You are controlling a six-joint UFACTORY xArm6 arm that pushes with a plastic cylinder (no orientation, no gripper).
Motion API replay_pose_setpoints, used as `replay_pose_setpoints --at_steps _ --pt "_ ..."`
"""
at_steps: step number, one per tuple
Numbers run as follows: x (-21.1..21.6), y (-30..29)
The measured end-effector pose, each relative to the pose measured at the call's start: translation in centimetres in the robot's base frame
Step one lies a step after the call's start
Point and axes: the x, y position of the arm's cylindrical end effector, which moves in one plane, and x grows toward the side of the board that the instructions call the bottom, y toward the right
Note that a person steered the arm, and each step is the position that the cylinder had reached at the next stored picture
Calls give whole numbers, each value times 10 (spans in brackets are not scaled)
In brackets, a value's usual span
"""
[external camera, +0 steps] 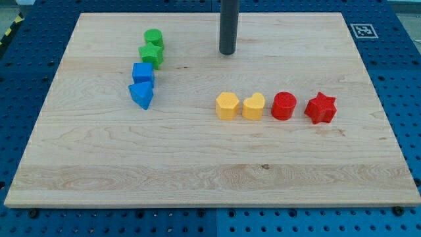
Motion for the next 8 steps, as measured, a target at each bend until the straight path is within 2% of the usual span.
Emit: replay_pose_setpoints --at_steps 2,3,4,7,8 --pt "77 26" --pt "87 26" --pt "69 40" --pt "63 52" --pt "16 49"
